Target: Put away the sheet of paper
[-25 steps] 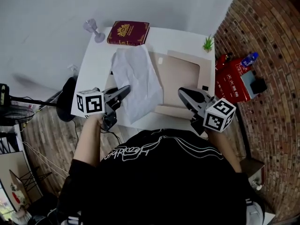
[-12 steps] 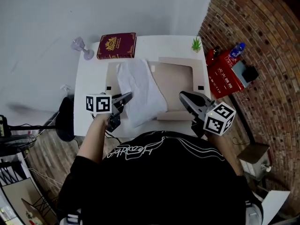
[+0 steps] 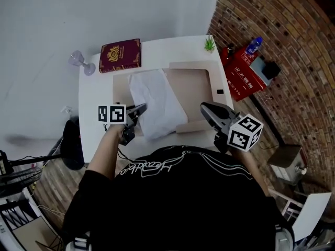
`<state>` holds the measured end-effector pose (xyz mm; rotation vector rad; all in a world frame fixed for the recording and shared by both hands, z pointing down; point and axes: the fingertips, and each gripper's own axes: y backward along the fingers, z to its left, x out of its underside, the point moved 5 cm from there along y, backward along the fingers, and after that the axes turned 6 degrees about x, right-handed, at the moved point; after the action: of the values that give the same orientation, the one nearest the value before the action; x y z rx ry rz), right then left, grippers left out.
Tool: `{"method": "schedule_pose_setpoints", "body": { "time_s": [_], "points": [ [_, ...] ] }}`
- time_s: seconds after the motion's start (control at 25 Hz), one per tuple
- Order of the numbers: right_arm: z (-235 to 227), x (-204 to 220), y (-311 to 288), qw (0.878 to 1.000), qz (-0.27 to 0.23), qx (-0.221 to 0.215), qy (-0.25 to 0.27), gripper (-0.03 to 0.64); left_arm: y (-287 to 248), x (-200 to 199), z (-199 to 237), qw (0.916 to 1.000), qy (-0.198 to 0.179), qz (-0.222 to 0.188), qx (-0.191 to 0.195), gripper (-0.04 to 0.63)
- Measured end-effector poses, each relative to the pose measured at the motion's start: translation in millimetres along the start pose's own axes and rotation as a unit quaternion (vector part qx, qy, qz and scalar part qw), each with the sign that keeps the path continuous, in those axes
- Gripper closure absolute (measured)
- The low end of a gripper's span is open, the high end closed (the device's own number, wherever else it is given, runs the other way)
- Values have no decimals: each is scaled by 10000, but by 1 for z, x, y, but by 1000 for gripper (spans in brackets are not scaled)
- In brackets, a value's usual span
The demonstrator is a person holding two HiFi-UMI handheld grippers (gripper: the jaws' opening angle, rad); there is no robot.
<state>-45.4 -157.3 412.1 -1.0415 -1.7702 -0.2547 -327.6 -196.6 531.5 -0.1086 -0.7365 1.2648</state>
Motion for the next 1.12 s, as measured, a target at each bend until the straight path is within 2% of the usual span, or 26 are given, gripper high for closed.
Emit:
{"method": "schedule_pose_setpoints", "body": {
  "time_s": [0.32,0.76,0.92,1.12],
  "points": [
    [0,7,7,9995,-52,308,-35,615,-19,-7,10,9997,-58,248,60,563],
    [-7,9,24,9973,-238,678,-164,615,-55,-12,10,9989,63,416,213,563],
    [-9,10,27,9970,-268,709,-157,615,-70,-12,9,9985,212,411,289,563],
    [-12,11,32,9965,-286,768,-182,615,-86,-8,7,9983,96,556,132,563]
  ]
}}
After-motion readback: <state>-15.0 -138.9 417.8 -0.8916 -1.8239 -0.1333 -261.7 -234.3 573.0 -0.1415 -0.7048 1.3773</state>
